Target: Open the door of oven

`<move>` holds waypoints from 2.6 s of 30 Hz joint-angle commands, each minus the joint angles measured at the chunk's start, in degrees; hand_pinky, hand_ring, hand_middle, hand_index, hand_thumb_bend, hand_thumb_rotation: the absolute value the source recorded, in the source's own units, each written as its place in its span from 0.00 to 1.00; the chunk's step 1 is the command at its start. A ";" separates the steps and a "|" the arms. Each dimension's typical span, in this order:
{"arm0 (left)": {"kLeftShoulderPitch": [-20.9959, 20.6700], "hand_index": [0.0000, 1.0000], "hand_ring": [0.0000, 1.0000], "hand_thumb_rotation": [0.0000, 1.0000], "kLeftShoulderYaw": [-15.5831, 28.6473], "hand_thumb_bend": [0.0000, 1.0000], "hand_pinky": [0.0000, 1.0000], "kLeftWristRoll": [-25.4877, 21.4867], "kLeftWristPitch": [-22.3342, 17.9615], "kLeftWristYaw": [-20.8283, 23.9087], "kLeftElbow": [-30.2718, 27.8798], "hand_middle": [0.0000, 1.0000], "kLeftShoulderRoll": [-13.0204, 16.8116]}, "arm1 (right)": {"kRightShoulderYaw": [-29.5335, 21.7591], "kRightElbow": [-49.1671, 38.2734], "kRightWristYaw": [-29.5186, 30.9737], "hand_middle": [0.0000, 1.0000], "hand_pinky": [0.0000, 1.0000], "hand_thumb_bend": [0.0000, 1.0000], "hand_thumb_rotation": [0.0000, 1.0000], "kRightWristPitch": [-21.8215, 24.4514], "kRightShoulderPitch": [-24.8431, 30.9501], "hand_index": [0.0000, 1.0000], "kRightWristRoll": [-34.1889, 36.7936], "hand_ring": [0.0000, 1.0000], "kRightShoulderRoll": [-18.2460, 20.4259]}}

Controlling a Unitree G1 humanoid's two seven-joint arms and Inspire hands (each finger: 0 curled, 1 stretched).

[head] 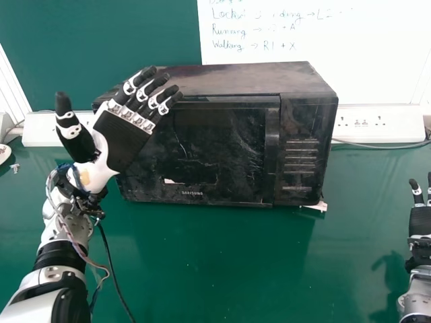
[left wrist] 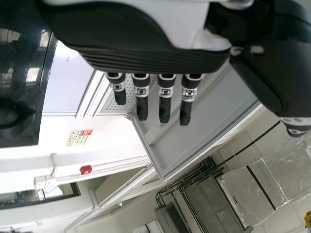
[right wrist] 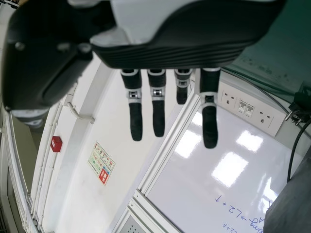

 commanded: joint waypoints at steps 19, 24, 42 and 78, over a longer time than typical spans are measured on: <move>-4.01 0.78 0.72 0.79 -4.09 0.98 0.46 5.78 2.30 -1.57 5.80 0.83 0.51 | -0.49 0.39 1.50 0.95 0.86 1.00 0.93 0.00 0.43 0.88 0.36 0.94 -0.10; -5.03 0.81 0.73 0.79 -4.48 0.97 0.48 6.88 2.22 -1.47 7.76 0.85 -0.13 | -0.39 0.61 1.92 0.95 0.84 1.00 0.93 -0.40 0.39 0.88 0.13 0.94 0.01; -11.21 0.85 0.80 0.78 -11.32 0.97 0.59 20.19 2.90 -2.17 18.19 0.91 1.59 | -0.26 0.50 1.10 0.95 0.83 1.00 0.93 -1.60 0.28 0.89 -0.10 0.94 0.52; -10.63 0.91 0.85 0.94 -10.24 0.97 0.64 22.56 -2.03 8.24 18.89 0.95 -3.24 | -0.14 -0.06 0.07 0.94 0.85 1.00 0.93 -1.59 0.27 0.88 0.01 0.92 0.70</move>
